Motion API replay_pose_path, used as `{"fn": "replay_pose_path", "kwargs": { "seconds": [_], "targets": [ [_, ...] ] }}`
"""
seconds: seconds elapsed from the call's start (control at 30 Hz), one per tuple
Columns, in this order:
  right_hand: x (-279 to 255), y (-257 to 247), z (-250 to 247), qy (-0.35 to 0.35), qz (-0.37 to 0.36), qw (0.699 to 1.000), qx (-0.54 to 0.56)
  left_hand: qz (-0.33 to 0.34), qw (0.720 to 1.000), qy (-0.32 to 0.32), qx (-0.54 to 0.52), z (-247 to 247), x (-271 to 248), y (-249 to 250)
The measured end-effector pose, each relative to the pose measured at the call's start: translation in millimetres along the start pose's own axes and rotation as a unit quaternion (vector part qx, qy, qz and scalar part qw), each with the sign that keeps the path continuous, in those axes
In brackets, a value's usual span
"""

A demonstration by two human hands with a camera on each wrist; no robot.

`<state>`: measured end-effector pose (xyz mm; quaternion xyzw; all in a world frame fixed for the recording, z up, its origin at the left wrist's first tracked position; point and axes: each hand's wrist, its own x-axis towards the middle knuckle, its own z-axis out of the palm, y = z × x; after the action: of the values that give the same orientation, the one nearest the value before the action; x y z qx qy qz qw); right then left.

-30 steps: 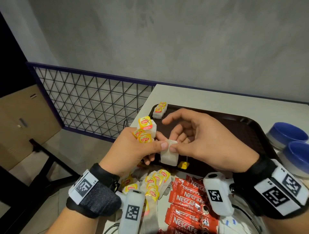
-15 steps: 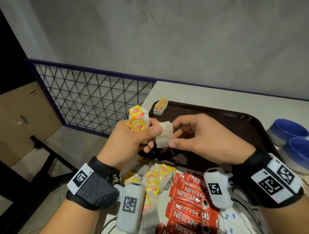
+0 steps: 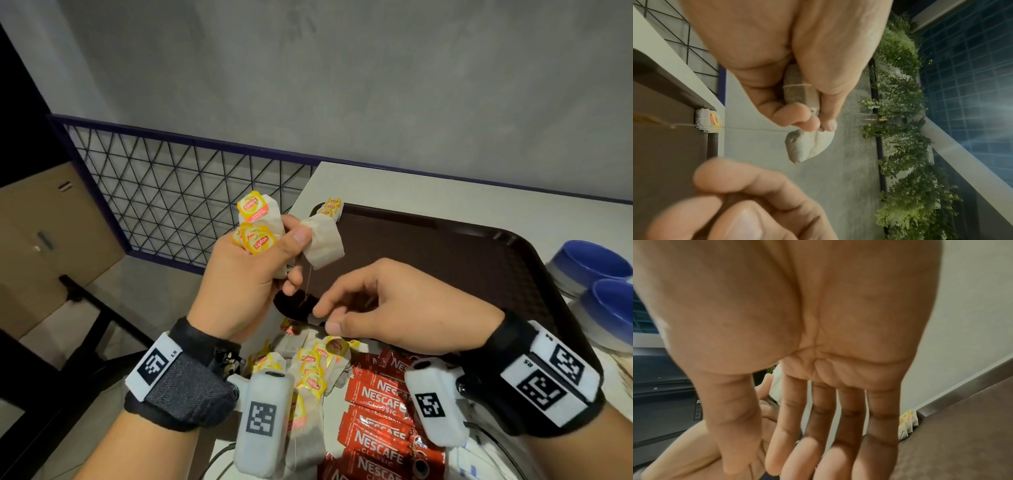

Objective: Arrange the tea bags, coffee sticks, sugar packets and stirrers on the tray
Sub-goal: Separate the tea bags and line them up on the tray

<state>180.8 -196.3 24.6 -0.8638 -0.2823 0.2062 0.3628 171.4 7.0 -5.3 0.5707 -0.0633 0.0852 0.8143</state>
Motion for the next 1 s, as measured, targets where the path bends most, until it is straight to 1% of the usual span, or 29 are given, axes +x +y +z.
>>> {"fn": "replay_pose_path", "kwargs": {
  "seconds": [0.13, 0.2, 0.33, 0.53, 0.63, 0.8, 0.9, 1.0],
  "targets": [
    [5, 6, 1, 0.072, 0.019, 0.997, 0.011, -0.001, 1.000, -0.007, 0.003, 0, -1, 1],
    [6, 7, 1, 0.086, 0.011, 0.996, 0.017, 0.003, 1.000, -0.020, 0.017, 0, -2, 2],
    [5, 3, 4, 0.071, -0.037, 0.997, 0.020, 0.025, 0.998, -0.027, 0.044, 1, -4, 3],
    [5, 2, 5, 0.058, -0.025, 0.997, 0.039, 0.046, 0.998, -0.009, 0.052, 0, -4, 3],
    [2, -1, 6, 0.042, -0.034, 0.998, 0.020, 0.056, 0.997, 0.016, 0.045, -1, -1, 3],
    [0, -7, 7, 0.042, -0.044, 0.998, 0.004, 0.067, 0.994, 0.068, 0.062, -6, 5, -3],
    [-3, -10, 6, 0.031, -0.048, 0.998, -0.001, 0.062, 0.992, 0.079, 0.071, -9, 7, -6],
    [-6, -14, 4, 0.019, -0.055, 0.998, 0.001, 0.064, 0.992, 0.075, 0.083, -9, 7, -7]
  ]
}}
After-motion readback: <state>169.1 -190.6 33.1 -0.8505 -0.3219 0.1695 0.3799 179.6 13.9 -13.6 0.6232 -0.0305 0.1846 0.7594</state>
